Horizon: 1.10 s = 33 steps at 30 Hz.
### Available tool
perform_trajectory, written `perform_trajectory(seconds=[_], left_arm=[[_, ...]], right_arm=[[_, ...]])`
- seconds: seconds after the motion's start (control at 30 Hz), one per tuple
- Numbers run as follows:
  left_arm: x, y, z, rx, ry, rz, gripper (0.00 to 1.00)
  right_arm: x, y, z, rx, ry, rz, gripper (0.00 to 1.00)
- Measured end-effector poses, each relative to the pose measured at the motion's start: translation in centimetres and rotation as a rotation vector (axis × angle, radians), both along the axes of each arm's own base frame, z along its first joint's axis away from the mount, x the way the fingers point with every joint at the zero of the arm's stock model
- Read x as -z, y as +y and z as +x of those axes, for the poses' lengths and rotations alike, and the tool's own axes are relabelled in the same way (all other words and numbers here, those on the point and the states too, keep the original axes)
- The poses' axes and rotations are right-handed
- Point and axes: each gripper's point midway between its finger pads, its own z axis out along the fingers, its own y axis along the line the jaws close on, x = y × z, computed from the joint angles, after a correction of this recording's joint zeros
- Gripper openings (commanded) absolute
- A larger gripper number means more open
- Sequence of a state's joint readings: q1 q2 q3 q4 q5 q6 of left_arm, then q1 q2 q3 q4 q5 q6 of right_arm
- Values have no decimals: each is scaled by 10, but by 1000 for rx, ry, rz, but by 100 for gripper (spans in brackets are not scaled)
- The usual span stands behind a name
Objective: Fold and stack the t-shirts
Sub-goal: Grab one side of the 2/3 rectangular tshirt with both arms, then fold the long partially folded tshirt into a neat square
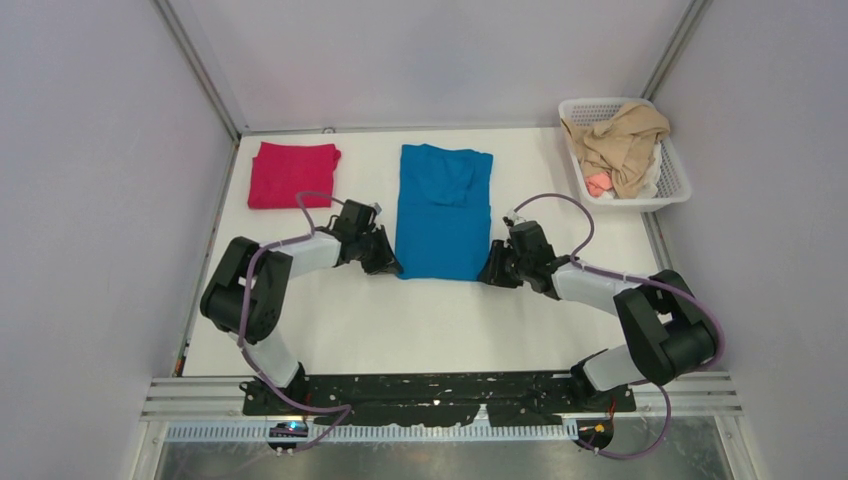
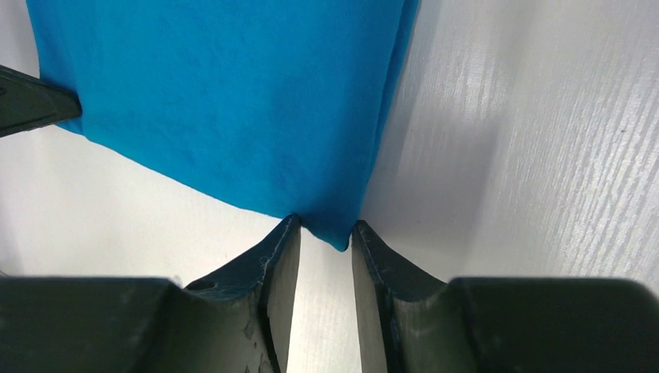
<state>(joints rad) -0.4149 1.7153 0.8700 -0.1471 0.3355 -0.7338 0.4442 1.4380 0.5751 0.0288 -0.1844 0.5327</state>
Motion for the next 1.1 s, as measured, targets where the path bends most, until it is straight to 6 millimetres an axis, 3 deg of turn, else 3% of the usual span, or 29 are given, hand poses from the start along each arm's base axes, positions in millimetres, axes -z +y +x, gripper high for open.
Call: perform_trajectory(seconds=[0.07,0.13,0.37,0.63,0.73,0.87,1.0,1.1], left_arm=[[0,0,0,1,-5,-4,0],[0,0,0,1,-12,-8,0],[-1,1,-13,11,-34,-11,0],[-11,1,-81,76,-58,-5,0],[-29,0,-98,91,-107,-17,0],[-71,-4,-115,121,-239,-65,0],[-110,-3,-122,129,-359,-138,0],[-122,2,-124,117,-398,-154,0]], right_arm=[[1,0,1,-2,-2,-3,12],[1,0,1,-5,-5,-3,7],[-9,4,-7,-37,-10,13,6],[-87,11,-44,-161,-148,122,6],[-105,10,-62,-204,-181,160,6],[-112,4,-88,-254,-180,182,6],[-130,1,-105,-294,-236,213,6],[-143,-2,-112,-308,-277,225,6]])
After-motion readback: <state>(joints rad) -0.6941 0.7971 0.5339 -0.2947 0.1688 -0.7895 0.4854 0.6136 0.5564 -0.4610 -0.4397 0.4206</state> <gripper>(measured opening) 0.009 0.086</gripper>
